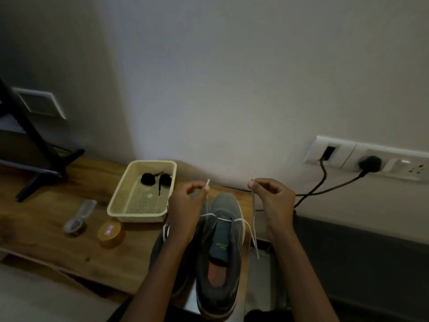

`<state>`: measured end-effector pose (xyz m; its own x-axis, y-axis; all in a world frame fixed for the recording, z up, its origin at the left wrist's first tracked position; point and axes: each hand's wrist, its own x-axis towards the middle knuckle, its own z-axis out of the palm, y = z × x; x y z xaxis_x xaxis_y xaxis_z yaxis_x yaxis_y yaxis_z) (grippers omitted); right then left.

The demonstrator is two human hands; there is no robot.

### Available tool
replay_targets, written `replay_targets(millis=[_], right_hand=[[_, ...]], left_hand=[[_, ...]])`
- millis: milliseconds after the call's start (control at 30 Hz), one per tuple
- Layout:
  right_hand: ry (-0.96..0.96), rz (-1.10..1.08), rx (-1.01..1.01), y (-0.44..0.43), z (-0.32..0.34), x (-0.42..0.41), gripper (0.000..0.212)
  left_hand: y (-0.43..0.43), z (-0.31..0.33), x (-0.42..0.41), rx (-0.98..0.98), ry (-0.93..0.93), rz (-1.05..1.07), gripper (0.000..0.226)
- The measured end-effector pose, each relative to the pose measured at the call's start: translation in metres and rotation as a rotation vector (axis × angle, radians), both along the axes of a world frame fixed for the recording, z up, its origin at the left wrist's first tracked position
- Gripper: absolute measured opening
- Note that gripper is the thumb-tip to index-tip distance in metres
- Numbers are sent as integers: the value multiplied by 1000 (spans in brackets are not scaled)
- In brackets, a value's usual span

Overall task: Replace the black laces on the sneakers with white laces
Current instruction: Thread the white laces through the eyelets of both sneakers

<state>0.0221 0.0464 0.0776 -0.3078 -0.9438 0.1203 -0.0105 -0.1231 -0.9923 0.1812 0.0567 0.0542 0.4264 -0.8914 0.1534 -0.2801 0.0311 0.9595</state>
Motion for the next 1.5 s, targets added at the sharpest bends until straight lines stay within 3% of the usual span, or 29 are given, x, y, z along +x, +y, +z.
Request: replay_targets(millis=[100,200,333,433,600,767,1033,1167,1333,1500], right_hand=[[-15,-4,57,-9,-32,7,15],[20,4,119,-19,-55,15,19],[153,60,207,-23,-84,23,23],[248,93,194,-23,-90,23,27],[362,129,192,-23,-98,23,27],[462,97,259,-22,-103,21,30],[587,254,293,-16,-100,18,22],[644,274,300,-15,-99,21,33],[744,312,268,-14,-102,27,10],[767,317,230,-12,-104,32,12]], left_hand=[[-5,-29,0,83,-282,-42,22],[-11,-34,6,213,-466,19,5],[-13,-37,9,253,-584,33,36],[-8,-34,0,302,-716,-55,27],[-1,-42,-4,595,-999,-249,40],[1,-43,-6,605,-962,-260,30],[-2,-47,-5,613,-905,-254,20],[-6,-53,-3,655,-864,-219,23],[-7,-58,-3,666,-835,-206,24],[-9,-61,-1,656,-833,-206,25]])
